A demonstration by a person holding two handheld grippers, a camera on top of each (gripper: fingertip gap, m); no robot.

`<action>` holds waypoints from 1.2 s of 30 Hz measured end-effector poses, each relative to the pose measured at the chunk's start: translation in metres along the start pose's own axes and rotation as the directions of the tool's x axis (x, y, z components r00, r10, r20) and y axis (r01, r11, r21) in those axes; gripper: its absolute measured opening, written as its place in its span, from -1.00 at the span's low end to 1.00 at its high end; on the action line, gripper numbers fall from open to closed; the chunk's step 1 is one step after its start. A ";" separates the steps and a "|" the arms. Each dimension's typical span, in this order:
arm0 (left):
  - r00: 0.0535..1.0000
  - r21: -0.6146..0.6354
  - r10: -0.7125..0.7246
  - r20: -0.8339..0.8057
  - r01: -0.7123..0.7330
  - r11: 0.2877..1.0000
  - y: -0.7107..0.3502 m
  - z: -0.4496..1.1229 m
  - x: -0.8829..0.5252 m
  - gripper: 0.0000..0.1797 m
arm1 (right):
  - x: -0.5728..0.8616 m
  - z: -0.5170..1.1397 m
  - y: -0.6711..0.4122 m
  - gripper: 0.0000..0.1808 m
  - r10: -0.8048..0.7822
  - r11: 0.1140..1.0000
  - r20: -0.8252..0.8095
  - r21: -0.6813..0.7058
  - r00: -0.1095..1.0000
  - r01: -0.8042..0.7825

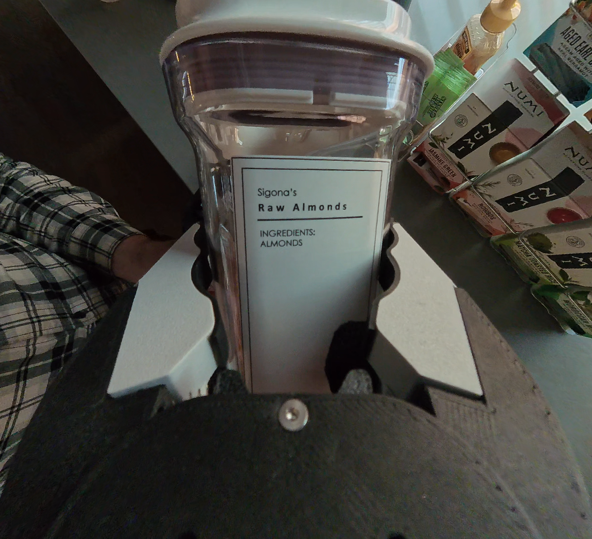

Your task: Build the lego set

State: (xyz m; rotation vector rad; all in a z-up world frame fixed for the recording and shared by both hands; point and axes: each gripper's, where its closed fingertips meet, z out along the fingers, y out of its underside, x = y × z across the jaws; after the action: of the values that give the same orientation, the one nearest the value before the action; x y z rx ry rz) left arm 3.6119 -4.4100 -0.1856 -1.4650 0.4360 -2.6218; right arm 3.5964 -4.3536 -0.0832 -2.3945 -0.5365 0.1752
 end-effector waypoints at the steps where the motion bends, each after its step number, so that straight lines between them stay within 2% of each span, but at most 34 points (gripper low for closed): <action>1: 1.000 0.007 -0.007 -0.005 0.007 1.000 0.000 0.000 0.000 0.56 | -0.001 0.001 -0.001 0.18 -0.002 1.000 -0.004 -0.008 1.000 0.002; 36: 0.972 0.118 -0.140 -0.190 0.165 0.979 -0.017 0.003 0.018 0.61 | -0.013 0.017 -0.026 0.18 -0.102 0.969 -0.065 -0.233 0.993 0.084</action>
State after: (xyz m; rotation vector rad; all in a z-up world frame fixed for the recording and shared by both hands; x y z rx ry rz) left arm 3.6059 -4.3990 -0.1645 -1.2728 0.1637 -2.8552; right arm 3.5717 -4.3310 -0.0796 -2.5803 -0.6632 -0.0215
